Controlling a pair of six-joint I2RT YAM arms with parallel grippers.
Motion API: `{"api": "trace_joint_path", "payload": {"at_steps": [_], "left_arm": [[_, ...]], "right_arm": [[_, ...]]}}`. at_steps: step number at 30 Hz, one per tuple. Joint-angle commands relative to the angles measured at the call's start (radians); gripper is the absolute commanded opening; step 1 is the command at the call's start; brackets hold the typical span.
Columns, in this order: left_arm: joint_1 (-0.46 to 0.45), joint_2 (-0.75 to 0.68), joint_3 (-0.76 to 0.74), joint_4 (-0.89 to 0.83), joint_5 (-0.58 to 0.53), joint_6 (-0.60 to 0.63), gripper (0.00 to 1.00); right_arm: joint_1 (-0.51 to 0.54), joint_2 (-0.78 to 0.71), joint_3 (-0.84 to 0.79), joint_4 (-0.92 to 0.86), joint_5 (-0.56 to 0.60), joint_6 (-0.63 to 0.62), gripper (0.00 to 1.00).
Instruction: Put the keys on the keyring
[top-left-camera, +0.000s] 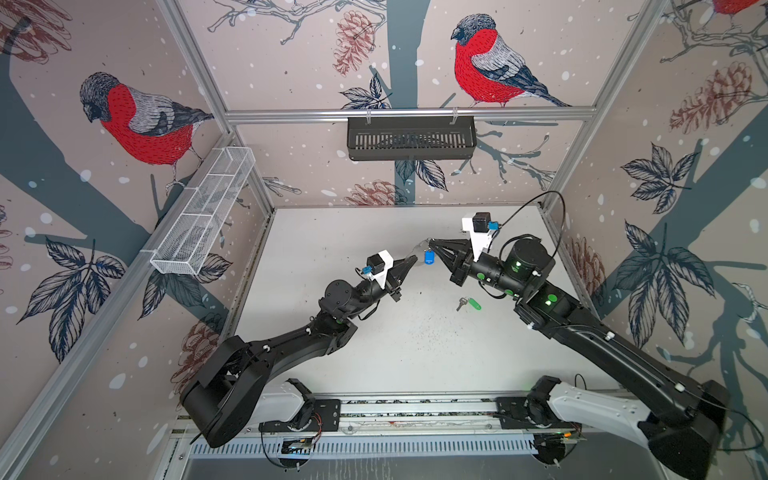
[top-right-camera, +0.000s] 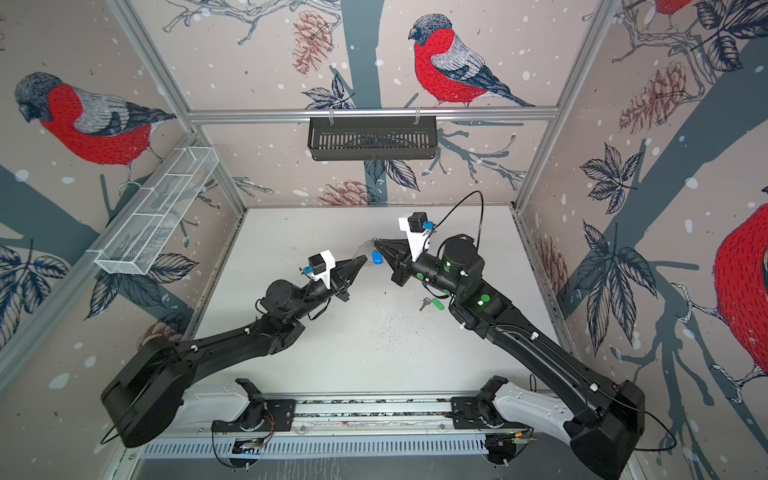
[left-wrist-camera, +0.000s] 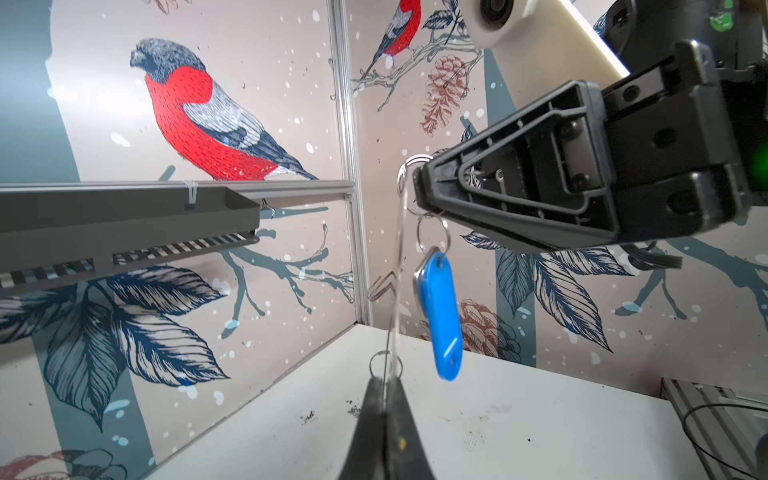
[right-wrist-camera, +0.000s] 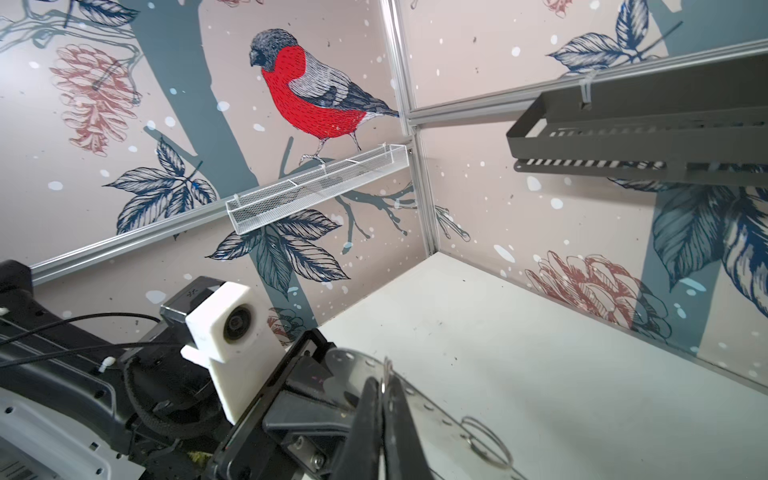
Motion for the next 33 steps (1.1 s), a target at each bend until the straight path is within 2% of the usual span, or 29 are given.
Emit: {"api": "trace_joint_path", "payload": {"at_steps": [1, 5, 7, 14, 19, 27, 33], "left_arm": [[0.003, -0.007, 0.001, 0.123, -0.063, 0.033, 0.00], [0.003, -0.034, -0.009, 0.163, -0.036, 0.057, 0.00], [0.003, -0.050, -0.023, 0.192, -0.028, 0.070, 0.00], [0.005, -0.137, -0.024, 0.118, -0.030, 0.147, 0.00], [0.006, -0.211, -0.012, 0.034, 0.009, 0.171, 0.00], [0.007, -0.303, -0.011, -0.038, 0.071, 0.178, 0.00], [0.013, -0.346, 0.026, -0.115, 0.105, 0.169, 0.00]], "right_arm": [[0.034, 0.002, 0.027, -0.015, -0.047, -0.041, 0.14], [0.047, -0.008, 0.039, -0.034, -0.021, -0.053, 0.31], [0.047, -0.020, 0.036, -0.038, -0.003, -0.055, 0.36], [0.036, -0.106, 0.015, -0.062, 0.108, -0.073, 0.41], [0.006, -0.144, -0.013, -0.078, 0.180, -0.069, 0.44], [-0.074, -0.111, -0.039, -0.035, 0.126, 0.024, 0.52], [-0.100, -0.102, -0.074, 0.033, 0.022, 0.054, 0.59]]}}
